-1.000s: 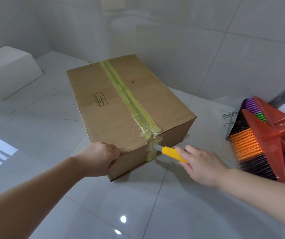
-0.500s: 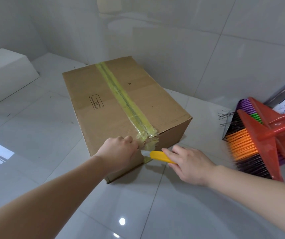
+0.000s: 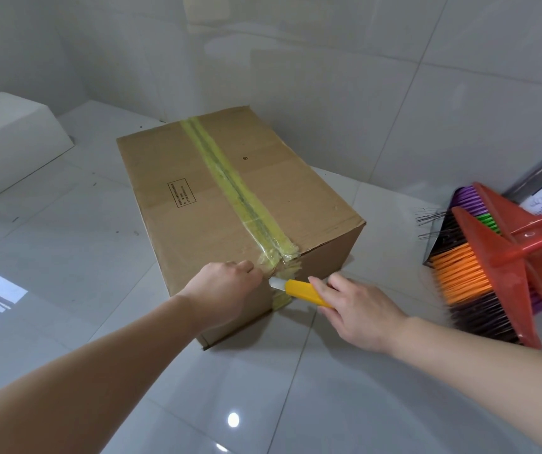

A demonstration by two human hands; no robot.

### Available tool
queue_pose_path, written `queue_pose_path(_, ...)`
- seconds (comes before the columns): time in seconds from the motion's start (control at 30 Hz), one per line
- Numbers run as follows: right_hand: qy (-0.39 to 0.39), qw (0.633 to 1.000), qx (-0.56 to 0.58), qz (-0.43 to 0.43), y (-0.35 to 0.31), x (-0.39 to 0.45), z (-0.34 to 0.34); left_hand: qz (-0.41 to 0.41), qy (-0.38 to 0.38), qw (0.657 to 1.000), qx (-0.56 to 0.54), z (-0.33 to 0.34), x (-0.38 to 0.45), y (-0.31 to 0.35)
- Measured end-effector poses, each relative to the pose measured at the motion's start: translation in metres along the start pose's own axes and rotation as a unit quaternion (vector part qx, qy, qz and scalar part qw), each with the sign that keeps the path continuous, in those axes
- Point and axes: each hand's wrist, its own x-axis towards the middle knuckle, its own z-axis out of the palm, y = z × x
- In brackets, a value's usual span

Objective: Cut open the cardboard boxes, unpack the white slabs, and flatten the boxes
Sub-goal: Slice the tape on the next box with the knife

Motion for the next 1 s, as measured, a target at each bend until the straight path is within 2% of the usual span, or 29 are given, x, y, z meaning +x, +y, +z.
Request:
queue_pose_path(0.37, -0.001, 0.999, -0.014, -0.032, 0.002, 0.006, 0.000, 0.014, 0.012, 1.000, -0.016, 0.002, 0.001, -0.002)
queue_pose_path(0.57, 0.073, 0.993, -0.054, -0.077, 0.015, 0.003, -0.015, 0.023, 0.031, 0.997, -0.061, 0.000, -0.003, -0.006)
queue_pose_path(0.77, 0.069, 0.996, -0.012, -0.060, 0.001, 0.009, -0.003, 0.062, 0.090, 0.989, -0.103, -0.009, -0.006, -0.006)
queue_pose_path(0.9, 0.107, 0.990, -0.050, -0.079, 0.021, 0.007, -0.010, 0.052, 0.093, 0.988, -0.114, -0.006, -0.003, -0.005)
queue_pose_path(1.0, 0.101, 0.992, -0.036, -0.072, 0.017, 0.009, -0.005, 0.047, 0.078, 0.991, -0.102, -0.006, -0.004, -0.008)
